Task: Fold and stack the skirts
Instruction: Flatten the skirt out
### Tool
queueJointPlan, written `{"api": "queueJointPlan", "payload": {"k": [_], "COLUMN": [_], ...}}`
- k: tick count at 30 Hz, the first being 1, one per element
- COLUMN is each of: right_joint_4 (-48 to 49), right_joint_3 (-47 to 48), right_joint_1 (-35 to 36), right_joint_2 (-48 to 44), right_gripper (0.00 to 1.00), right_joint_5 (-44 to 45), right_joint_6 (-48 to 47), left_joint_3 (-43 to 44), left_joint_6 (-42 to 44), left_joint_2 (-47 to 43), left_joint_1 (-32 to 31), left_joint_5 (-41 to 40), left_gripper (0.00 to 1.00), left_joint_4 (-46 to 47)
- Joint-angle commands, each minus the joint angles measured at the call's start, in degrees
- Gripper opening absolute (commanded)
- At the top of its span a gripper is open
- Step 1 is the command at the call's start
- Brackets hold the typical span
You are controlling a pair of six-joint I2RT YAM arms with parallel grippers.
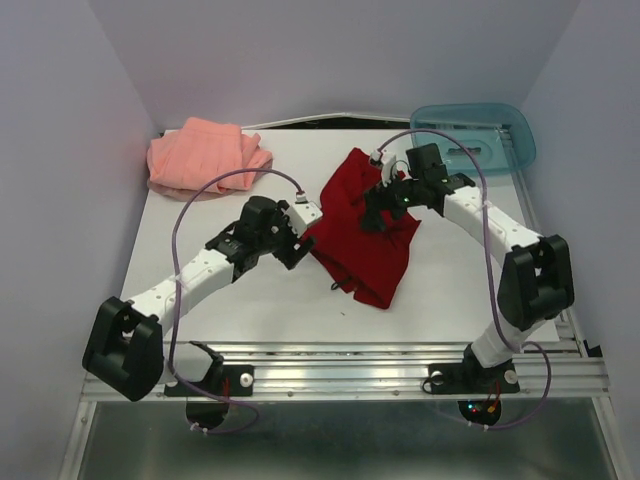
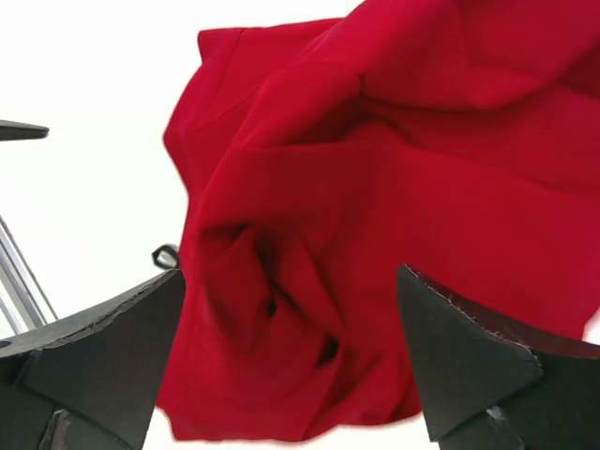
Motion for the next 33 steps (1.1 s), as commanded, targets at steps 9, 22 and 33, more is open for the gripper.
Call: {"api": "queueJointPlan", "payload": {"k": [9,22,33], "right_joint_4": [-20.68,-7.62,3.29], "right_joint_3": [-9.80,-26.87,-27.51], "right_joint_1": [1.40,17.93,21.63], "right_joint_2": [-25.79,-28.72,-16.60], "right_gripper": [0.89,0.87,0.51], "right_joint_5": [13.04,26.31,37.19], "right_joint_6": [-11.85,-2.82,-0.18], "left_joint_3": [7.26,11.39,9.90], "left_joint_6": [-10.46,-10.71,-12.21], "left_joint_2": [4.59,18.22,19.00], "left_joint_1": [7.46,12.83,12.83], "left_joint_5": [4.42,5.65,10.12], "left_gripper": [0.80,0.76,0.79], "left_joint_4": [-14.38,-15.63,-9.40]}}
